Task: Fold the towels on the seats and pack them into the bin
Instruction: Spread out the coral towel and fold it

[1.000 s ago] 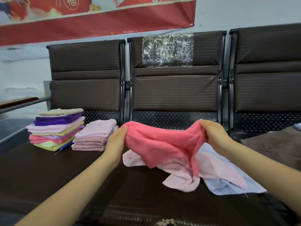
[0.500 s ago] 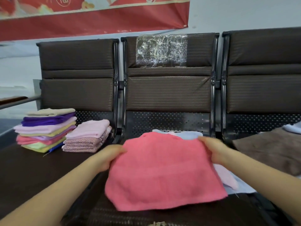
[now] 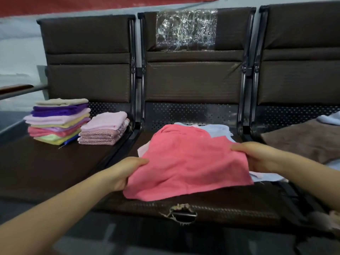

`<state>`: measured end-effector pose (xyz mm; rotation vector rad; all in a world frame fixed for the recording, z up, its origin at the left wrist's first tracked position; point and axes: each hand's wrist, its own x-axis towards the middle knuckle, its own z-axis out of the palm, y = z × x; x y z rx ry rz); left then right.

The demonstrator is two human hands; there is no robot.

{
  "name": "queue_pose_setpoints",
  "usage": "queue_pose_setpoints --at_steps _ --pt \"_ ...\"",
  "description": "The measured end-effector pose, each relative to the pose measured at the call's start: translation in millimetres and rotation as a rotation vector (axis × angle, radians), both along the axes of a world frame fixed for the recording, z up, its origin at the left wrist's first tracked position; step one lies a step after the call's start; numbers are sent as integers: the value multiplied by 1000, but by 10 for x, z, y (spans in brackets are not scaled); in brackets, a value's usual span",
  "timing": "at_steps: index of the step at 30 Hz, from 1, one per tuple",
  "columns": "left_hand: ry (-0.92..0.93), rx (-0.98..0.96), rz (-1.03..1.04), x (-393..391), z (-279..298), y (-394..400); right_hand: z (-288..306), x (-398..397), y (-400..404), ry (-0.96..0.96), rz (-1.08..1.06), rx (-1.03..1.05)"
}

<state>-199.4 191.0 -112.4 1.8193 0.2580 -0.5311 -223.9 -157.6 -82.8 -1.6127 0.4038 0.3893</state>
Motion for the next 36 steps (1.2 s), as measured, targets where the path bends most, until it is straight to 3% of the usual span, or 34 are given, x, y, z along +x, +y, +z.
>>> queue_pose_setpoints --at_steps 4,6,9,12,15,17,21,28,33,36 --pt "29 -238 37 -148 126 81 200 -208 -139 -50 -65 133" --pt "-28 -225 48 -148 147 133 188 -221 -213 -42 -44 105" --pt "-64 -25 -64 -167 43 182 35 -224 -304 48 76 -177" --pt "-37 349 -216 -111 -77 102 -93 -135 -335 122 232 -602" --pt "-242 689 -278 144 -42 -29 -120 95 -284 142 313 -907" --pt "-316 731 -257 334 48 -119 -87 273 -205 69 255 -999" --pt "-326 589 -140 753 114 -261 -61 616 28 -169 132 -1071" --pt "-228 491 -84 1275 -95 -448 -317 1145 445 -216 16 -818" --pt "-40 244 -20 1449 -174 -691 -522 1296 523 -45 -62 -362" --pt "-189 374 -71 1517 -237 -769 -580 1270 489 32 33 -360"
